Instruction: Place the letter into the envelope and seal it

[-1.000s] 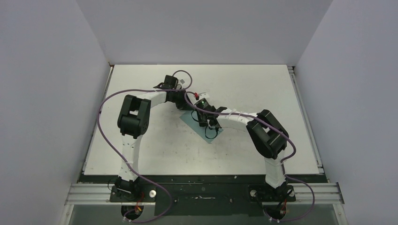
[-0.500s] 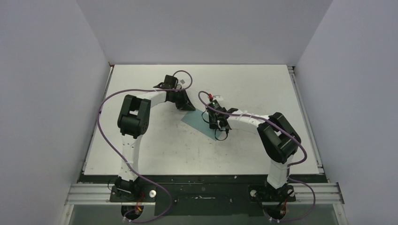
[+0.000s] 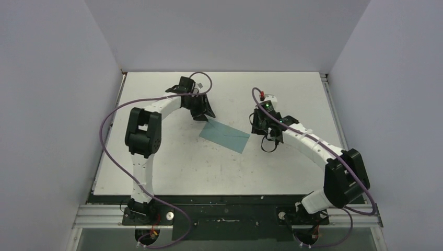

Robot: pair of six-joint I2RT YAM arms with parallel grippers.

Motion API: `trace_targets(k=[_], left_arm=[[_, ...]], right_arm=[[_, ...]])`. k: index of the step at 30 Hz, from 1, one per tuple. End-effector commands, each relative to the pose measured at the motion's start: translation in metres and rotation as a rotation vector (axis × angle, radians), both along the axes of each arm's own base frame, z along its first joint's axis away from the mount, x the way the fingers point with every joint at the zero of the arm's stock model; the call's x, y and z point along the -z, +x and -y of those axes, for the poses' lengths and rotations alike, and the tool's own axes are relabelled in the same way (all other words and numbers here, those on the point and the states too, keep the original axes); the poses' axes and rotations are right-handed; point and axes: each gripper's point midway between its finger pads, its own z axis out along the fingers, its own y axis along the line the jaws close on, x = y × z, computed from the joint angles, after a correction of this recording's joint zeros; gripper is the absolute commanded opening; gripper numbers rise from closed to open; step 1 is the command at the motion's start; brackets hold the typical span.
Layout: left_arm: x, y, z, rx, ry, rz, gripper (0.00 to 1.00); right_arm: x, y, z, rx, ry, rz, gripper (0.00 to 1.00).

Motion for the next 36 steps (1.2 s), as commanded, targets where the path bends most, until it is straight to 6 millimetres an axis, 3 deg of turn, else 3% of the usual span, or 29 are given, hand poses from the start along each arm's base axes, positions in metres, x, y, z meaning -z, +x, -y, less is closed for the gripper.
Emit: trace_targets(k=[1, 4, 7, 9, 10, 12, 14, 19, 22, 27, 31, 36], left_arm=[[-0.083, -0.005, -0.021, 0.024, 0.068, 0.185, 0.49], [-0.097, -0.019, -0.042, 0.01, 0.162, 0.232, 0.57], [-0.107, -0.03, -0.078, -0.062, 0.312, 0.295, 0.68], [-0.115, -0.034, -0.113, -0.166, 0.461, 0.347, 0.84], [-0.12, -0.037, -0.134, -0.238, 0.547, 0.375, 1.0], [-0.128, -0.047, -0.171, -0.373, 0.669, 0.437, 0.96], [-0.135, -0.056, -0.195, -0.468, 0.728, 0.484, 0.96], [-0.162, -0.068, -0.233, -0.702, 0.774, 0.482, 0.96], [-0.175, -0.068, -0.236, -0.708, 0.775, 0.499, 0.96], [-0.17, -0.065, -0.224, -0.652, 0.728, 0.503, 0.96], [-0.167, -0.064, -0.217, -0.62, 0.696, 0.505, 0.96], [-0.171, -0.061, -0.212, -0.609, 0.674, 0.52, 0.96]], right_arm=[[-0.012, -0.001, 0.041, -0.016, -0.045, 0.01, 0.38], [-0.014, -0.003, 0.062, -0.13, -0.103, -0.003, 0.49], [-0.015, -0.003, 0.09, -0.183, -0.151, -0.034, 0.59], [-0.013, -0.002, 0.112, -0.166, -0.194, -0.063, 0.73], [-0.012, 0.0, 0.123, -0.15, -0.219, -0.077, 0.8], [-0.007, 0.001, 0.132, -0.162, -0.228, -0.118, 0.87], [0.001, 0.004, 0.137, -0.202, -0.249, -0.138, 0.98], [0.022, 0.013, 0.139, -0.303, -0.271, -0.151, 1.0], [0.034, 0.015, 0.135, -0.394, -0.278, -0.147, 0.97], [0.048, 0.028, 0.142, -0.43, -0.345, -0.158, 0.83], [0.065, 0.025, 0.14, -0.508, -0.351, -0.199, 0.79], [0.072, 0.026, 0.136, -0.599, -0.349, -0.232, 0.65]])
